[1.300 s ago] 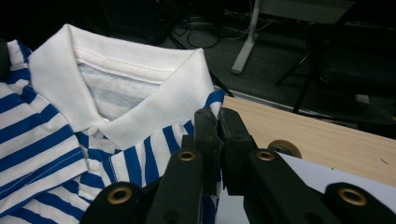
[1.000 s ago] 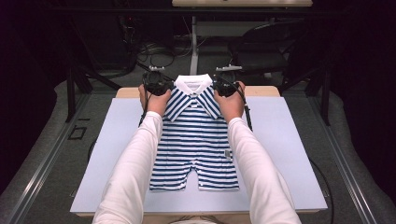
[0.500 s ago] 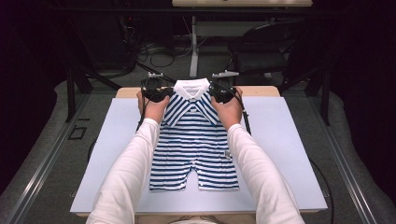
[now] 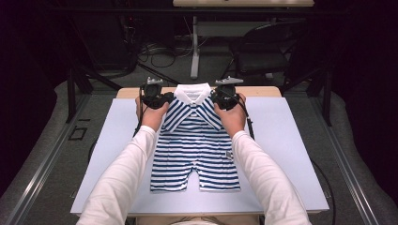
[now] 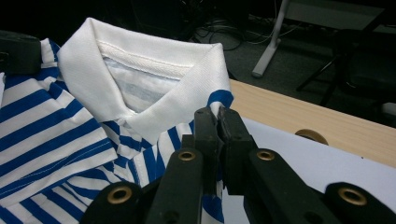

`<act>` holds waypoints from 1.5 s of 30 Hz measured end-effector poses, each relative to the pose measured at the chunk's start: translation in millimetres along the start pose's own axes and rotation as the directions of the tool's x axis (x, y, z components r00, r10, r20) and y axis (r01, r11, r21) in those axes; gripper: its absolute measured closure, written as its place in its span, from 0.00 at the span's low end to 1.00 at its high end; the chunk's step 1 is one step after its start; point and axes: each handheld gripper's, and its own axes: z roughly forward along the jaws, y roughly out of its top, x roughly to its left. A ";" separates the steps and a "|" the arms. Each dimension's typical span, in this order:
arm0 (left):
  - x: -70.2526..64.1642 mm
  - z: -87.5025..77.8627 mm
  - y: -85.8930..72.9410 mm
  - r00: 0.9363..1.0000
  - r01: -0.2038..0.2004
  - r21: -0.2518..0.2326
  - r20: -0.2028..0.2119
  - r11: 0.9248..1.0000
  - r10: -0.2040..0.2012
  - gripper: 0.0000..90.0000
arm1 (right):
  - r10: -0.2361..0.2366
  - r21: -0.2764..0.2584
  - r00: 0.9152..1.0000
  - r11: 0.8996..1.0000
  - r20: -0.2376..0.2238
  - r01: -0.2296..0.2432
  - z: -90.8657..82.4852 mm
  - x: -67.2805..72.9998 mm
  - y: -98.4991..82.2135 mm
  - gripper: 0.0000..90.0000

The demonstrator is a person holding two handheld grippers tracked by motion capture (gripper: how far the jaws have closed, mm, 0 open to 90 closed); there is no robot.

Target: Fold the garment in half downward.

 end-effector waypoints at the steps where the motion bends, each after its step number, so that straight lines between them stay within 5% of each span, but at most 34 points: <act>1: -0.5 -0.7 -1.1 1.000 -0.004 0.001 0.003 1.000 0.004 0.95 | 0.000 -0.002 1.000 1.000 -0.004 0.000 -1.0 -0.1 -1.4 0.97; 13: -7.3 -12.1 -14.9 0.995 -0.092 0.013 0.038 0.996 0.092 0.95 | -0.031 -0.016 0.999 0.999 -0.044 0.031 -15.7 2.0 -15.0 0.97; 45: -11.9 -26.7 -57.9 0.986 -0.111 0.028 0.126 0.993 0.107 0.95 | -0.071 0.020 0.989 0.997 -0.133 0.074 -33.2 16.8 -53.1 0.97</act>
